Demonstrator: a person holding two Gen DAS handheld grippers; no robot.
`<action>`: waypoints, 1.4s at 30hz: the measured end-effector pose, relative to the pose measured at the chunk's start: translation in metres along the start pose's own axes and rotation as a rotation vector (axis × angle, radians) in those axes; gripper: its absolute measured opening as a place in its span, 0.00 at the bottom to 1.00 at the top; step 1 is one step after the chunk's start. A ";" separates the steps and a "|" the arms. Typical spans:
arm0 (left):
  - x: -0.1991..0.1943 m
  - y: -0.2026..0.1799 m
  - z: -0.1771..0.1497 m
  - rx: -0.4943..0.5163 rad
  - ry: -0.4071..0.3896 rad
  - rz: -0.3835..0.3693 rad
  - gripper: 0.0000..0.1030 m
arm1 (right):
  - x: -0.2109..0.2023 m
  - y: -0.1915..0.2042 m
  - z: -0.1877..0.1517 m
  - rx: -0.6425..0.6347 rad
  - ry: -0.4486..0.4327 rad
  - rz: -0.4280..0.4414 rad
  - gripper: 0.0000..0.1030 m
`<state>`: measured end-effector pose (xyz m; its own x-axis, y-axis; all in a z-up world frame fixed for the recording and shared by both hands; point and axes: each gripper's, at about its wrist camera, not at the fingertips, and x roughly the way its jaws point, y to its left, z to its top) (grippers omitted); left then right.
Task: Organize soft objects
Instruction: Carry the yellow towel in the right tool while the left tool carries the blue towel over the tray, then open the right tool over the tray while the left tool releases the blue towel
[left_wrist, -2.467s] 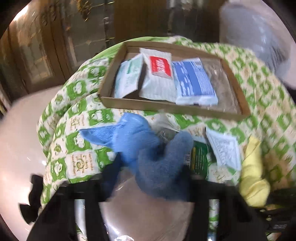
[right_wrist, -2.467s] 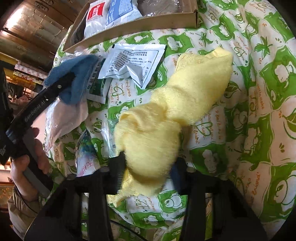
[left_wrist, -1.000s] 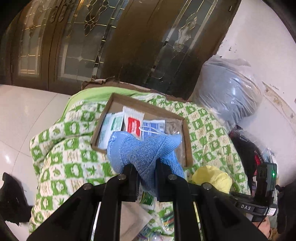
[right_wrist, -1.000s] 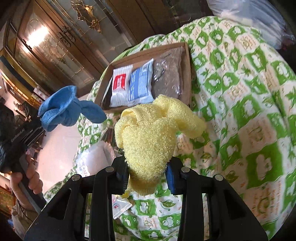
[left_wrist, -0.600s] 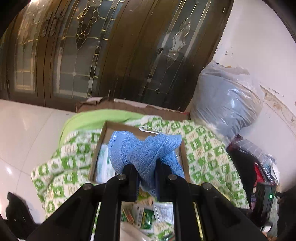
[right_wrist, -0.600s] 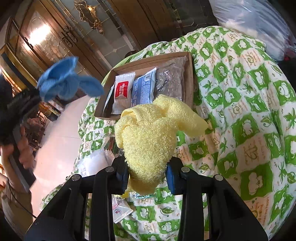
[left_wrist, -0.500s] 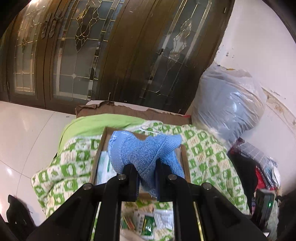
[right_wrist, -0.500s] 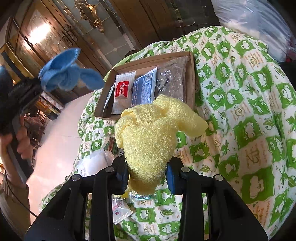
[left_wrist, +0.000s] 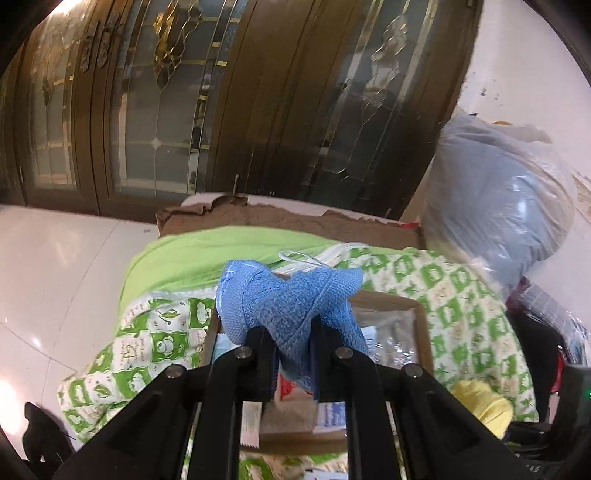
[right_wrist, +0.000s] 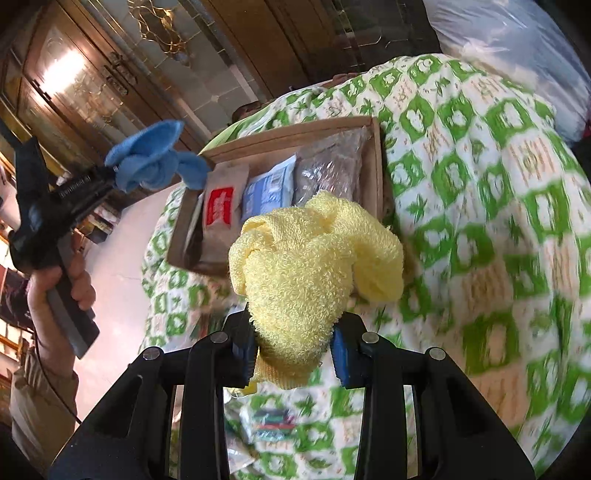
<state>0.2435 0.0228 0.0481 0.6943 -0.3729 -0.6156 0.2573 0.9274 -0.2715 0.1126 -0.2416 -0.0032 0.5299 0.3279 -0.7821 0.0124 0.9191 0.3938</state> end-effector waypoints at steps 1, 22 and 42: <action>0.006 0.003 0.000 -0.009 0.008 0.001 0.11 | 0.005 0.000 0.007 -0.009 0.002 -0.017 0.31; 0.122 -0.009 0.013 0.077 0.161 0.118 0.13 | 0.103 -0.007 0.090 -0.096 0.013 -0.121 0.31; 0.117 -0.048 -0.003 0.210 0.160 0.131 0.62 | 0.088 -0.010 0.074 -0.095 -0.063 -0.139 0.64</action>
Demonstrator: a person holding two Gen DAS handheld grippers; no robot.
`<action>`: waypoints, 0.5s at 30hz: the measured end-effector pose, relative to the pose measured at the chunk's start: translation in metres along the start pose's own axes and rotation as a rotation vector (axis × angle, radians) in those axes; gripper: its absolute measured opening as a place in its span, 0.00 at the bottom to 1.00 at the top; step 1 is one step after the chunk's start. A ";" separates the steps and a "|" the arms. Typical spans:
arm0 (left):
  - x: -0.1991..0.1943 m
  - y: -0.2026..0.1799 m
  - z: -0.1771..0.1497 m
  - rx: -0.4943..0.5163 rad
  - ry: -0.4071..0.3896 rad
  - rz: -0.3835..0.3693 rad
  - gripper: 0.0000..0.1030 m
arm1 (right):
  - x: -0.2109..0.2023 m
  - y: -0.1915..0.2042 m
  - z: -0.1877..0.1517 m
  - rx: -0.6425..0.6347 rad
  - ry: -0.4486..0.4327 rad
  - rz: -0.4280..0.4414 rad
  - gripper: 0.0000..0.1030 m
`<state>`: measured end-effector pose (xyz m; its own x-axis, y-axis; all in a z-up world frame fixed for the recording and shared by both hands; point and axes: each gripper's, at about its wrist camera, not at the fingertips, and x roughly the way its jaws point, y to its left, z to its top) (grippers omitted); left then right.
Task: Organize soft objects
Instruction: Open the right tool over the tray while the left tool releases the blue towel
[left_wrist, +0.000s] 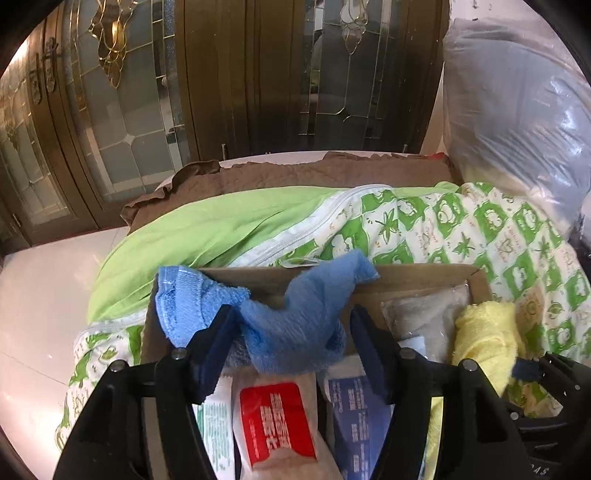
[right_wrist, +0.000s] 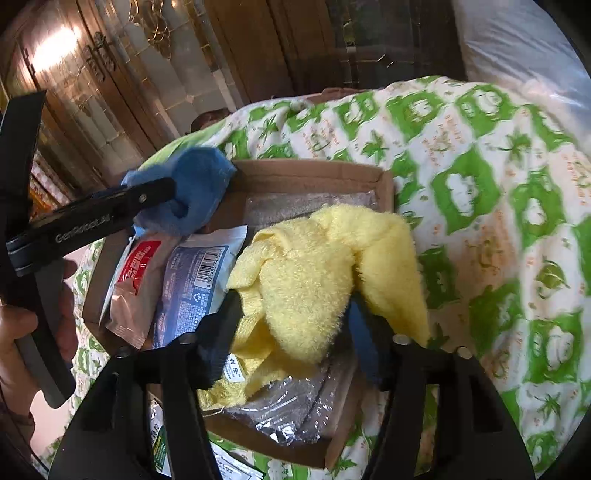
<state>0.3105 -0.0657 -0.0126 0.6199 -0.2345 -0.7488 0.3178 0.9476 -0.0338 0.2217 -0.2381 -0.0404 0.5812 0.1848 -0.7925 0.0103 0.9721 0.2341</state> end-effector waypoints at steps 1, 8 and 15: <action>-0.003 0.001 -0.001 -0.007 0.003 -0.003 0.62 | -0.004 -0.001 -0.001 0.008 -0.008 0.004 0.64; -0.032 0.013 -0.015 -0.051 -0.020 -0.028 0.63 | -0.031 -0.010 -0.021 0.053 -0.046 0.007 0.64; -0.079 0.034 -0.057 -0.155 -0.049 -0.090 0.72 | -0.047 -0.012 -0.057 0.064 -0.041 0.020 0.64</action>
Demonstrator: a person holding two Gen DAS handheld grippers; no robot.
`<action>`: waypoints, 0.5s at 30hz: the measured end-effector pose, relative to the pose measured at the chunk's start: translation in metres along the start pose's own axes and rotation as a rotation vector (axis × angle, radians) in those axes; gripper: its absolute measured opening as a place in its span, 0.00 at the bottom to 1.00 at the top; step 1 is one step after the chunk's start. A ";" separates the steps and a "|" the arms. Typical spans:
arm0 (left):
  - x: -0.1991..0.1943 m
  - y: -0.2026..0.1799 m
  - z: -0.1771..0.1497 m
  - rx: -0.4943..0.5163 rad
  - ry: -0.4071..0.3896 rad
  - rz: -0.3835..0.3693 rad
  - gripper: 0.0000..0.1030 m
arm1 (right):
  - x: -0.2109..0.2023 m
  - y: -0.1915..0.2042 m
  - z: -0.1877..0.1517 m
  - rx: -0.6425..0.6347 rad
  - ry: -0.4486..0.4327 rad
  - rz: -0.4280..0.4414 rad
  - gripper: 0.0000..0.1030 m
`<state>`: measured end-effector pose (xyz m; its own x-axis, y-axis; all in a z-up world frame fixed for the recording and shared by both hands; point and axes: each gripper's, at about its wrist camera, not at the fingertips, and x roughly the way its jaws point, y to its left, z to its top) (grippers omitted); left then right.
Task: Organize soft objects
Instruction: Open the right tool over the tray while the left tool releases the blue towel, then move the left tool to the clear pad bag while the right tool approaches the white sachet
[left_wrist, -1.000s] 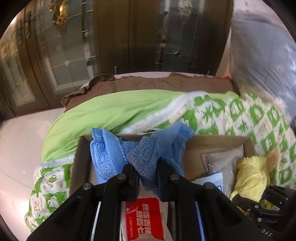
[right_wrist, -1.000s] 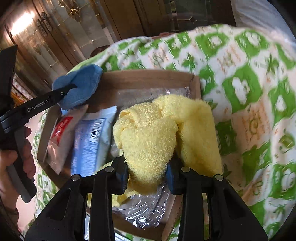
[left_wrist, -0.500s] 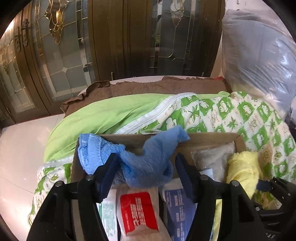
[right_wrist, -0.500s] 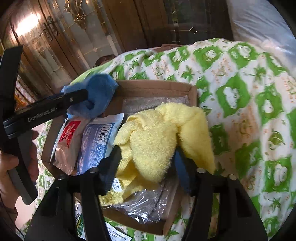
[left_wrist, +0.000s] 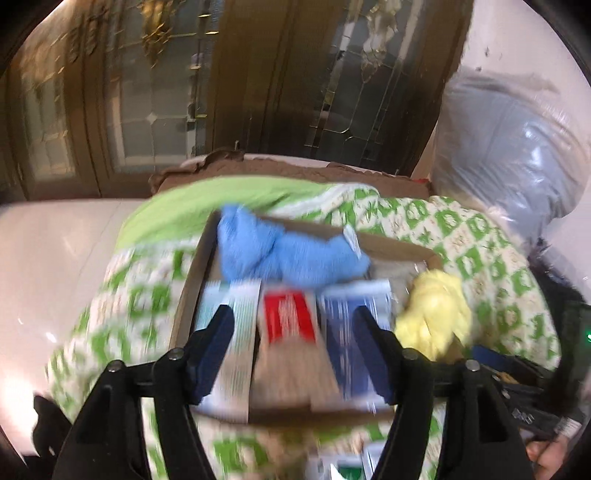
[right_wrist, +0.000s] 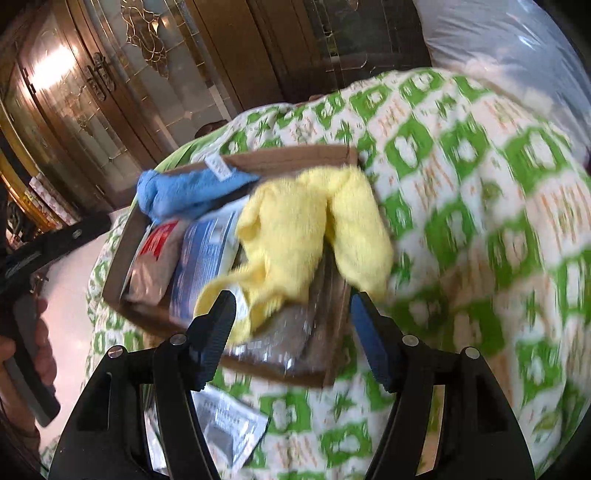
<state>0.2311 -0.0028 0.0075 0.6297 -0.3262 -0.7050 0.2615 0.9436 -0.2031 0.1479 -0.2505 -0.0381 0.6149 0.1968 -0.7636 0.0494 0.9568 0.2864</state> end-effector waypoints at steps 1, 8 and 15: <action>-0.011 0.005 -0.014 -0.027 0.002 -0.007 0.72 | 0.001 -0.001 -0.004 0.008 0.007 0.007 0.64; -0.059 0.034 -0.104 -0.153 0.005 0.038 0.72 | 0.006 -0.004 -0.060 0.102 0.155 0.099 0.64; -0.088 0.043 -0.155 -0.199 0.049 0.065 0.72 | 0.008 0.007 -0.090 0.066 0.209 0.107 0.64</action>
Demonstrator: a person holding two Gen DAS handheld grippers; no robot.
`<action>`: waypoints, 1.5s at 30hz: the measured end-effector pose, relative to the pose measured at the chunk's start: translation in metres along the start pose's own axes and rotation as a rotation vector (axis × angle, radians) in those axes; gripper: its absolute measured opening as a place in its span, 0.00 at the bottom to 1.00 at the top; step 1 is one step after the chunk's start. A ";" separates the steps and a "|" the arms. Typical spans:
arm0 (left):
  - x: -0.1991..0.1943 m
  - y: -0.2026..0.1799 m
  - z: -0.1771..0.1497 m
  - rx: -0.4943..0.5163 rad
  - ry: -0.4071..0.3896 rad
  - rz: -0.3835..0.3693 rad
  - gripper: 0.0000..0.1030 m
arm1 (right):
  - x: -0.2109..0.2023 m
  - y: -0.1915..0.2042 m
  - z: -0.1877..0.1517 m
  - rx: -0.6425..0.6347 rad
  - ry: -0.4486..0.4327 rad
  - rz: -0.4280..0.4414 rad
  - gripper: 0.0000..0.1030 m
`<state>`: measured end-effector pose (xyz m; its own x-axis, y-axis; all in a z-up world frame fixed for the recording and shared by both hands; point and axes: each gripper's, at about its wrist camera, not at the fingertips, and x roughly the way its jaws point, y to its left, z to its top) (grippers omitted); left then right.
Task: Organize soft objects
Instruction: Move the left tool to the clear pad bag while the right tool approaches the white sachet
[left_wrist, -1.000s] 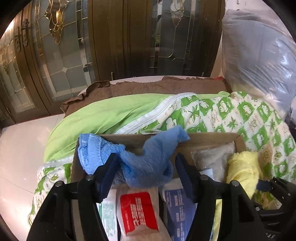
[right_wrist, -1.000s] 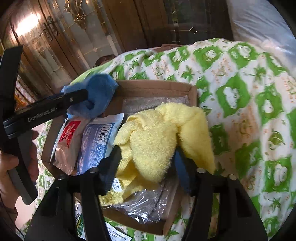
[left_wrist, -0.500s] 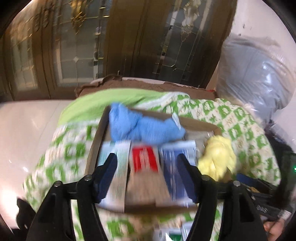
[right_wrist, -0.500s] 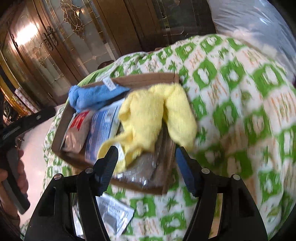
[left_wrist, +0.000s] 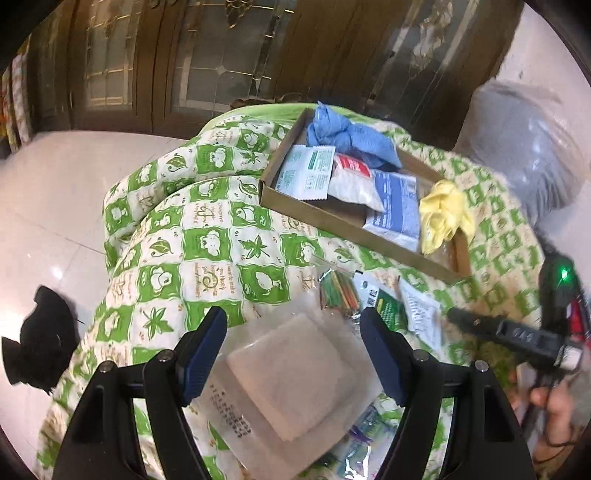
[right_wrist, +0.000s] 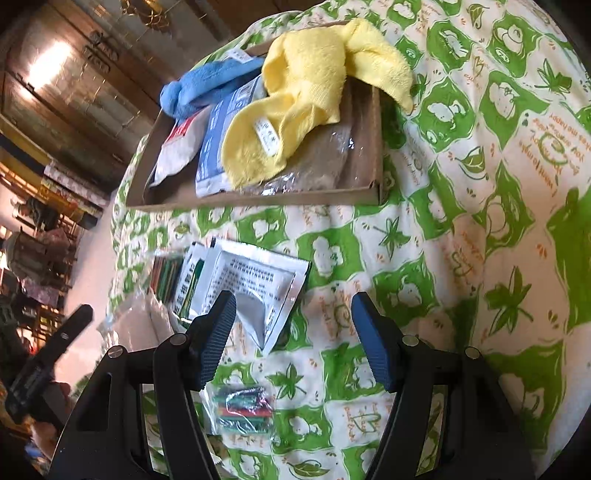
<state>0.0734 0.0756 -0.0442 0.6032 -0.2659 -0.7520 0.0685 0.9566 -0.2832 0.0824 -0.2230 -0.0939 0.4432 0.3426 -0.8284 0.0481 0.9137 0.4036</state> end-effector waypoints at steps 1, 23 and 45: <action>-0.001 0.001 0.000 -0.017 -0.006 -0.005 0.72 | 0.000 0.001 -0.001 -0.004 0.000 -0.006 0.64; 0.018 0.042 -0.007 -0.216 0.074 0.003 0.72 | 0.003 -0.008 -0.011 0.026 0.045 0.015 0.64; 0.051 0.006 -0.005 0.024 0.272 -0.166 0.72 | 0.011 -0.014 -0.008 0.077 0.062 0.056 0.64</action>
<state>0.1008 0.0671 -0.0867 0.3480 -0.4373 -0.8293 0.1692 0.8993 -0.4032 0.0792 -0.2304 -0.1121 0.3911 0.4076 -0.8252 0.0945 0.8741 0.4765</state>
